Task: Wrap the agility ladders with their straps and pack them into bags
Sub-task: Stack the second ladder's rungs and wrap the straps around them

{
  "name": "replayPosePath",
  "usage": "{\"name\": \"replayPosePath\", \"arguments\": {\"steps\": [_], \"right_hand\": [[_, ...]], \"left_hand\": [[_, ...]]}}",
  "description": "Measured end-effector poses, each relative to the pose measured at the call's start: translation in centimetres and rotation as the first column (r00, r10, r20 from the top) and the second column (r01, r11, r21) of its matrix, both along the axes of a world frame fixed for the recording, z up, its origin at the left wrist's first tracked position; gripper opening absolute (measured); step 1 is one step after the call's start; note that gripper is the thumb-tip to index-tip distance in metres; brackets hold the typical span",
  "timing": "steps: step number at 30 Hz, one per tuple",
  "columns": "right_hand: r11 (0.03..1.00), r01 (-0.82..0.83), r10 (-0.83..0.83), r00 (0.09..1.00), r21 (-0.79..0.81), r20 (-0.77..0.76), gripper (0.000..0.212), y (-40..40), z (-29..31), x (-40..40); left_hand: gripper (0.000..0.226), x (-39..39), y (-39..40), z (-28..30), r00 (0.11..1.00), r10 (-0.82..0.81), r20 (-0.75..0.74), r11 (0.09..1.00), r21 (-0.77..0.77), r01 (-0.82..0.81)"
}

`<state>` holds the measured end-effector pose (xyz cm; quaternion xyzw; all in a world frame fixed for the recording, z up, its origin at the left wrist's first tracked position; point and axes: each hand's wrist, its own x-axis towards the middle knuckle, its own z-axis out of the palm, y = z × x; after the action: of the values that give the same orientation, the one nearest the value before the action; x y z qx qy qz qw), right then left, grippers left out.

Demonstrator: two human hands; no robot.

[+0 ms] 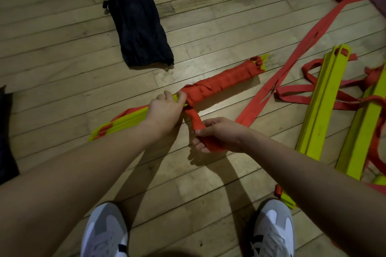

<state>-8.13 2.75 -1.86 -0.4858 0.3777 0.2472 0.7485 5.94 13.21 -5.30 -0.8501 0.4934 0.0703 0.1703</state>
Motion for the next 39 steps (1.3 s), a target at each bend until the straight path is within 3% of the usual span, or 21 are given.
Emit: {"name": "replayPosePath", "arguments": {"steps": [5,8,10,15,22,29,32,34,37,39], "right_hand": [[0.998,0.057,-0.058,0.998,-0.033,-0.017,0.005,0.3,-0.6,-0.6],[0.998,0.039,-0.041,0.998,-0.045,-0.038,0.007,0.5,-0.8,-1.1],[0.997,0.044,-0.046,0.998,-0.057,-0.034,0.012,0.7,-0.9,-1.3],[0.996,0.011,-0.014,0.999,-0.087,-0.041,0.027,0.8,-0.7,-1.4],[1.000,-0.006,0.007,0.999,0.007,-0.053,0.015,-0.4,0.0,-0.6],[0.999,0.015,-0.017,0.999,-0.037,-0.036,0.016,-0.1,-0.6,-0.3],[0.996,0.053,-0.056,0.998,-0.066,-0.034,0.012,0.2,-1.0,-0.4],[0.992,0.077,-0.081,0.996,-0.097,-0.034,0.008,0.3,-1.2,-0.4],[0.988,0.089,-0.093,0.995,-0.124,-0.028,0.011,0.6,-1.6,-0.5],[0.988,0.070,-0.076,0.996,-0.138,-0.038,0.013,0.8,-1.9,-0.7]], "left_hand": [[0.052,-1.7,2.2,-0.8,0.994,-0.079,-0.075,0.997,0.016,0.081],[0.049,-3.2,3.0,-1.0,0.992,-0.107,-0.060,0.991,-0.084,0.102],[0.048,-3.3,3.1,-0.5,0.991,-0.069,-0.118,0.994,-0.087,0.059],[0.078,-3.1,2.1,0.5,0.975,0.093,-0.202,0.991,-0.071,-0.110],[0.092,-0.7,-0.5,0.9,0.979,0.189,-0.083,0.981,-0.021,-0.191],[0.071,-1.9,-0.3,0.1,0.988,0.144,0.056,0.986,-0.090,-0.139],[0.049,-2.6,1.0,-0.6,0.986,-0.023,0.167,0.992,-0.119,0.044],[0.053,-3.1,2.0,-1.3,0.976,-0.115,0.188,0.979,-0.147,0.143],[0.056,-4.4,3.4,-1.6,0.984,-0.165,0.074,0.957,-0.228,0.178],[0.052,-5.3,3.7,-1.0,0.984,-0.156,-0.087,0.961,-0.243,0.131]]}}
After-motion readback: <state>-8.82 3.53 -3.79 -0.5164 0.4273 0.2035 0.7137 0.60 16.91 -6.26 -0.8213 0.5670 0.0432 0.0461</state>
